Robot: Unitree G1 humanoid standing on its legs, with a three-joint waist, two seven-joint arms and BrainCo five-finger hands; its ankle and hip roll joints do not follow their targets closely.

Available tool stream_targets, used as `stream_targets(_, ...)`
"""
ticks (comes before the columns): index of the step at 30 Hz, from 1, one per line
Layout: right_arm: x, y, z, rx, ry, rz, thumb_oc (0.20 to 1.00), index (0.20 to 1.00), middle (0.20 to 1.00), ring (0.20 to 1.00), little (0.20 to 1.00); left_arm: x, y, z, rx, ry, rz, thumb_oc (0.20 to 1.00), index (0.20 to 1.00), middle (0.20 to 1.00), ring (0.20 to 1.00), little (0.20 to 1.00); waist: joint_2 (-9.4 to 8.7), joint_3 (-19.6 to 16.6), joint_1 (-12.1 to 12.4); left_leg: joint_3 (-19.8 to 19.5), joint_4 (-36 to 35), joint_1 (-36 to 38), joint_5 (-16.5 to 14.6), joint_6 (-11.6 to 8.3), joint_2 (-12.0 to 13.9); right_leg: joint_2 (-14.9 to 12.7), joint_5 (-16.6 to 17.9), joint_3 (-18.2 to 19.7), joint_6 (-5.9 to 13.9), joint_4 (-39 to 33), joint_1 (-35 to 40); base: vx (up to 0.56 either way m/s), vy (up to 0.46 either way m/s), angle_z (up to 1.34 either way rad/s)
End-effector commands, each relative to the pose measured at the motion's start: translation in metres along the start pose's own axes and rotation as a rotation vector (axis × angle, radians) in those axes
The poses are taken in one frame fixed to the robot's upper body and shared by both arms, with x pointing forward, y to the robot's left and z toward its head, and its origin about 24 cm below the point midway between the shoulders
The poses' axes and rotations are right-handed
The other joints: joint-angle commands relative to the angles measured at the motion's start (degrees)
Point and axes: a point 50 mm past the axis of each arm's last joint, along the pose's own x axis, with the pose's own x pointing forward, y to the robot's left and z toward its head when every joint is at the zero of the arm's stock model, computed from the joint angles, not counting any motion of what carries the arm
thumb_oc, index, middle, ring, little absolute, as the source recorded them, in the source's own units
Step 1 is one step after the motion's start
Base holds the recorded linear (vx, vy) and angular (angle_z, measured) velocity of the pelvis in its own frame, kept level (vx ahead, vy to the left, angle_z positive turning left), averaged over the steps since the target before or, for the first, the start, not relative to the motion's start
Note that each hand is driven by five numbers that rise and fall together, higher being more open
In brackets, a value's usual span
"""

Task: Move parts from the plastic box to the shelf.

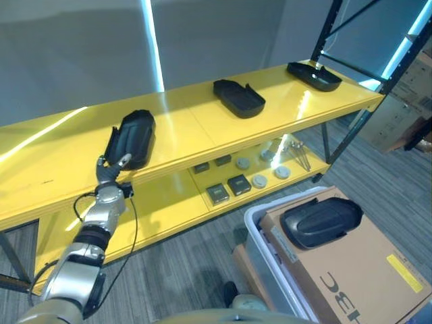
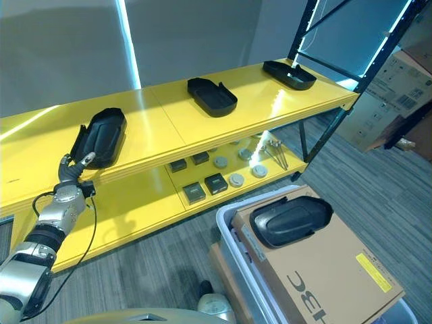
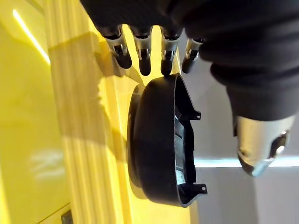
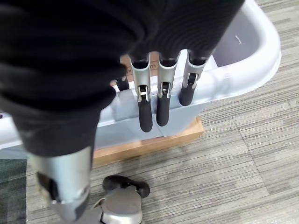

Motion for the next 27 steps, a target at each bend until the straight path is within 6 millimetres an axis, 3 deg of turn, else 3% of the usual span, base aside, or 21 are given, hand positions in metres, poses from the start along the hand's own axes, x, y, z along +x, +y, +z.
stream_targets(1, 0.003, 0.015, 0.027, -0.043, -0.093, 0.060, 1.000, 1.000, 1.000, 1.000, 1.000, -0.015, -0.047, -0.007, -0.045, 0.043, -0.204, 1.000, 1.000, 1.000, 1.000, 1.000, 0.57, 2.40, -2.22, -1.68, 7.37, -3.98, -5.04, 1.79, 3.40, -3.93, -8.12, 1.83, 6.45, 3.89, 2.37, 0.00, 0.000, 0.00)
stream_targets(8, 0.003, 0.018, 0.030, -0.035, -0.101, 0.054, 1.000, 1.000, 1.000, 1.000, 1.000, -0.031, -0.066, -0.008, -0.063, 0.019, -0.307, 1.000, 1.000, 1.000, 1.000, 1.000, 0.51, 2.10, -1.65, -1.83, 7.10, -3.77, -5.20, 1.93, 3.16, -3.93, -7.95, 1.50, 6.36, 3.62, 2.58, 0.00, 0.000, 0.00)
stream_targets(16, 0.003, 0.017, 0.031, -0.043, -0.099, 0.048, 1.000, 1.000, 1.000, 1.000, 1.000, -0.040, -0.073, -0.013, -0.080, 0.031, -0.365, 1.000, 1.000, 1.000, 1.000, 1.000, 0.63, 1.99, -1.21, -2.07, 7.00, -3.75, -5.30, 2.08, 2.99, -3.93, -7.88, 1.24, 6.27, 3.54, 2.71, 0.00, 0.000, 0.00)
stream_targets(27, 0.004, 0.018, 0.034, -0.049, -0.105, 0.048, 1.000, 1.000, 1.000, 1.000, 1.000, -0.050, -0.085, -0.001, -0.118, -0.027, -0.443, 1.000, 1.000, 1.000, 1.000, 1.000, 0.68, 1.57, -0.51, -1.96, 6.24, -4.08, -4.13, 2.60, 2.56, -3.99, -7.01, 0.90, 5.86, 3.33, 2.18, -0.02, -0.004, 0.00)
